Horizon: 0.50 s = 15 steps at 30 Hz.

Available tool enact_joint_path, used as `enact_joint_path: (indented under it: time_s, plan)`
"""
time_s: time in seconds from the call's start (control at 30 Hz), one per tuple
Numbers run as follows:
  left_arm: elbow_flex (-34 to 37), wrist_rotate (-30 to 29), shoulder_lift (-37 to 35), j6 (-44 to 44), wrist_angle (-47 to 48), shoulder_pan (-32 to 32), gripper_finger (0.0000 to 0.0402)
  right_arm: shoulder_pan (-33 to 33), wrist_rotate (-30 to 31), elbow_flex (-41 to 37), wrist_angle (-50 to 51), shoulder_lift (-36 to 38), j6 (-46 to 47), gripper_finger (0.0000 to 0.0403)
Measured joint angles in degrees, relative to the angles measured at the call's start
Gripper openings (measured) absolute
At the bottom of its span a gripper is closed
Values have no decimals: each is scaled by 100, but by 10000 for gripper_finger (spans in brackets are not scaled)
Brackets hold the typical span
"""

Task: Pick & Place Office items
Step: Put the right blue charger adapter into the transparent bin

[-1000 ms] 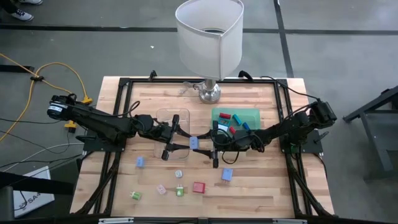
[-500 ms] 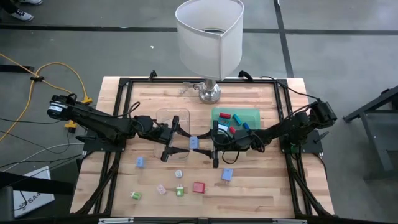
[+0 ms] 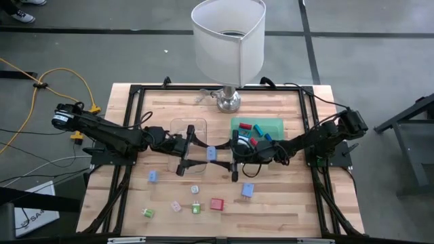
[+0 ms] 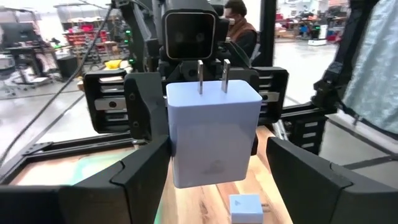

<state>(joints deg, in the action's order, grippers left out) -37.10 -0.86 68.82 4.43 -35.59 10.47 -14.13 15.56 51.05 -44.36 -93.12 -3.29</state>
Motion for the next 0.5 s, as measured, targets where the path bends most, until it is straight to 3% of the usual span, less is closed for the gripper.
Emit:
enact_joint_path:
  time_s: [0.5]
  plan:
    - [-15,-402,9,-90,-127,-12,264,-43,182,2,22,-28,-1,198]
